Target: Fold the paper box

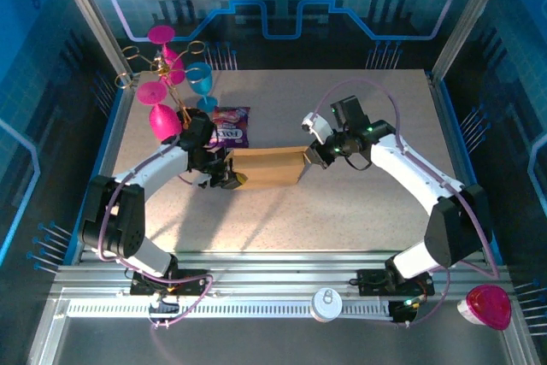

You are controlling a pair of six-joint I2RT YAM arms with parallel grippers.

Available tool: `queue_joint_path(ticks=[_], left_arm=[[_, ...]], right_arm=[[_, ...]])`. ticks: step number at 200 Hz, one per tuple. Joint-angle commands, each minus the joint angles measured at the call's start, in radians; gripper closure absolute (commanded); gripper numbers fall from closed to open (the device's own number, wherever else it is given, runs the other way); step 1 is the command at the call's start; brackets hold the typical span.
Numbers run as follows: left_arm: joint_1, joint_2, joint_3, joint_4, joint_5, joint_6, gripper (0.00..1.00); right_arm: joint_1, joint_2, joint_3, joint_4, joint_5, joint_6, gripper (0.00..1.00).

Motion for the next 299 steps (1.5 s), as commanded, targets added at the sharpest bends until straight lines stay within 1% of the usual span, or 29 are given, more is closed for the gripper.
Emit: queue_joint_path(ticks=[1, 25, 51, 70, 88, 98, 106, 125, 138, 149, 164, 191, 214, 234, 257, 277, 299], left_arm=[[0.014, 0.033, 0.006, -0.119, -0.097, 0.004, 0.80], [0.015, 0.040, 0.007, -0.109, -0.096, -0.001, 0.79], [0.017, 0.048, 0.009, -0.096, -0.087, 0.002, 0.79], [0.018, 0.051, 0.006, -0.084, -0.085, 0.000, 0.76], [0.020, 0.056, 0.004, -0.074, -0.079, 0.001, 0.76], [0.021, 0.056, 0.006, -0.079, -0.080, 0.003, 0.77], [0.021, 0.056, 0.009, -0.085, -0.083, 0.005, 0.77], [0.025, 0.058, 0.011, -0.100, -0.086, 0.010, 0.77], [0.029, 0.061, 0.020, -0.120, -0.088, 0.018, 0.77], [0.032, 0.065, 0.029, -0.138, -0.092, 0.023, 0.77], [0.039, 0.084, 0.050, -0.169, -0.082, 0.035, 0.78], [0.051, 0.144, 0.117, -0.248, -0.062, 0.093, 0.80], [0.053, 0.187, 0.159, -0.277, -0.050, 0.113, 0.84], [0.055, 0.203, 0.179, -0.287, -0.056, 0.123, 0.87], [0.055, 0.191, 0.176, -0.286, -0.073, 0.108, 0.88], [0.057, 0.196, 0.178, -0.281, -0.068, 0.110, 0.88], [0.057, 0.208, 0.186, -0.285, -0.064, 0.121, 0.88]], right_arm=[[-0.002, 0.015, 0.047, -0.042, -0.032, 0.019, 0.93], [-0.002, 0.023, 0.062, -0.056, -0.025, 0.023, 1.00], [-0.002, 0.026, 0.064, -0.055, -0.020, 0.032, 1.00], [-0.003, 0.026, 0.068, -0.057, -0.014, 0.042, 1.00], [-0.002, 0.025, 0.068, -0.064, 0.003, 0.050, 1.00], [-0.006, 0.021, 0.065, -0.069, 0.003, 0.055, 0.87], [-0.014, 0.013, 0.060, -0.068, -0.010, 0.064, 0.80], [-0.061, -0.025, 0.041, -0.044, -0.102, 0.105, 0.68], [-0.109, -0.042, 0.028, -0.032, -0.219, 0.145, 0.58], [-0.151, -0.026, 0.040, -0.052, -0.307, 0.179, 0.55], [-0.180, 0.023, 0.085, -0.126, -0.371, 0.197, 0.55], [-0.173, 0.083, 0.138, -0.197, -0.397, 0.189, 0.56], [-0.153, 0.119, 0.173, -0.246, -0.353, 0.171, 0.57], [-0.137, 0.123, 0.178, -0.252, -0.261, 0.154, 0.57], [-0.134, 0.122, 0.187, -0.240, -0.217, 0.151, 0.61], [-0.105, 0.131, 0.201, -0.252, -0.178, 0.131, 0.62], [-0.084, 0.146, 0.203, -0.251, -0.149, 0.127, 0.66]])
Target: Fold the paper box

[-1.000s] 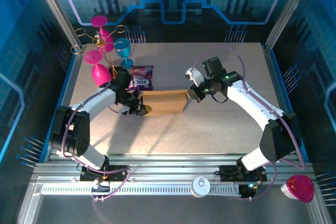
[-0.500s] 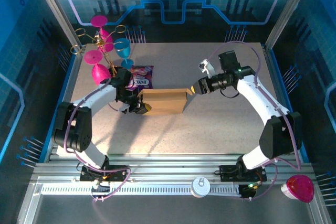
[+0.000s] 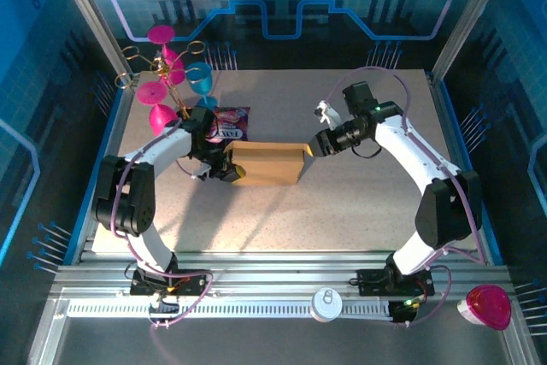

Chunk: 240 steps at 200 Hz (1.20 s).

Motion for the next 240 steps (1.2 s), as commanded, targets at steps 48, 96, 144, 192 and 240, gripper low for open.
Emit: queue_joint_path(ticks=[48, 96, 144, 192, 240], left_arm=[[0.011, 0.038, 0.000, -0.104, -0.124, 0.012, 0.88], [0.011, 0.040, 0.002, -0.096, -0.119, 0.015, 0.88], [0.012, 0.045, 0.001, -0.081, -0.115, 0.016, 0.87], [0.012, 0.026, -0.032, -0.012, -0.107, -0.005, 0.74], [0.011, 0.020, -0.047, 0.018, -0.103, -0.009, 0.72]], right_arm=[[0.053, 0.038, 0.045, -0.007, 0.111, -0.021, 0.73], [0.069, 0.045, 0.057, -0.004, 0.128, -0.012, 0.87], [0.105, 0.033, 0.054, -0.003, 0.183, 0.014, 0.97], [0.148, -0.008, 0.041, 0.011, 0.301, 0.139, 1.00], [0.175, -0.025, 0.023, 0.024, 0.342, 0.289, 1.00]])
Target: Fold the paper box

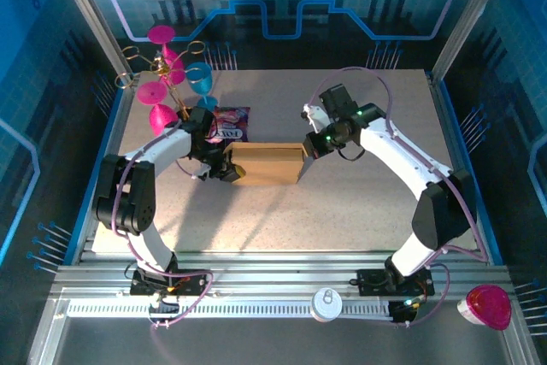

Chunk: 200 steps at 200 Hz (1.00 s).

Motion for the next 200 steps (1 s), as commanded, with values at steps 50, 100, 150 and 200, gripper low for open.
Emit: queue_joint_path(ticks=[50, 100, 150, 200], left_arm=[[0.003, 0.010, -0.045, 0.005, -0.115, -0.018, 0.73], [0.003, 0.013, -0.052, 0.019, -0.111, -0.021, 0.73], [0.005, 0.010, -0.059, 0.034, -0.103, -0.008, 0.72], [0.025, -0.058, -0.068, 0.034, -0.128, 0.123, 0.36]], right_arm=[[0.058, -0.035, -0.012, 0.030, 0.040, 0.252, 1.00], [0.097, -0.046, -0.045, 0.063, 0.083, 0.287, 1.00], [0.129, -0.099, -0.140, 0.143, 0.162, 0.284, 1.00], [0.135, -0.094, -0.129, 0.117, 0.224, 0.267, 1.00]])
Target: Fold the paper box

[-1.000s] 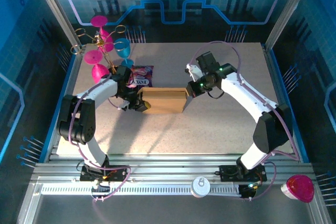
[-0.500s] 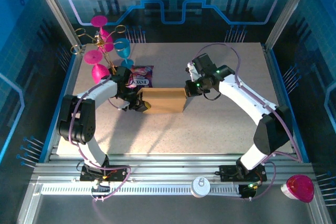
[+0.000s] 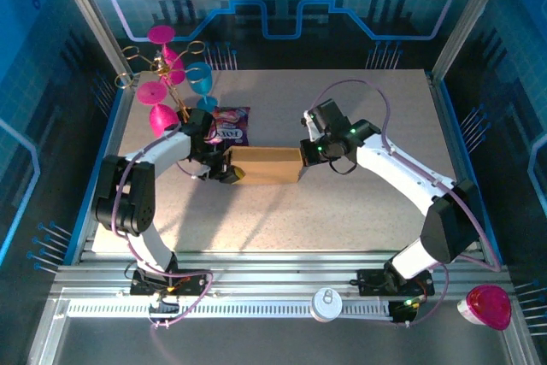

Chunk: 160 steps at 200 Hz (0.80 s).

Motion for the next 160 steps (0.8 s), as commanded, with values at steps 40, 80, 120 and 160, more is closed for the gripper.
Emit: queue_joint_path(ticks=[40, 80, 120, 160], left_arm=[[0.037, -0.159, -0.106, -0.013, -0.124, 0.159, 0.01], [0.076, -0.265, -0.120, -0.078, -0.193, 0.274, 0.01], [0.085, -0.393, 0.008, -0.244, -0.413, 0.655, 0.37], [0.048, -0.473, 0.101, -0.324, -0.415, 1.164, 0.59]], right_arm=[[0.022, 0.024, 0.042, -0.033, 0.044, -0.010, 1.00], [0.029, 0.041, 0.066, -0.042, 0.051, -0.017, 1.00], [0.036, 0.066, 0.112, -0.076, 0.062, -0.020, 1.00], [0.033, 0.079, 0.122, -0.084, 0.051, -0.028, 1.00]])
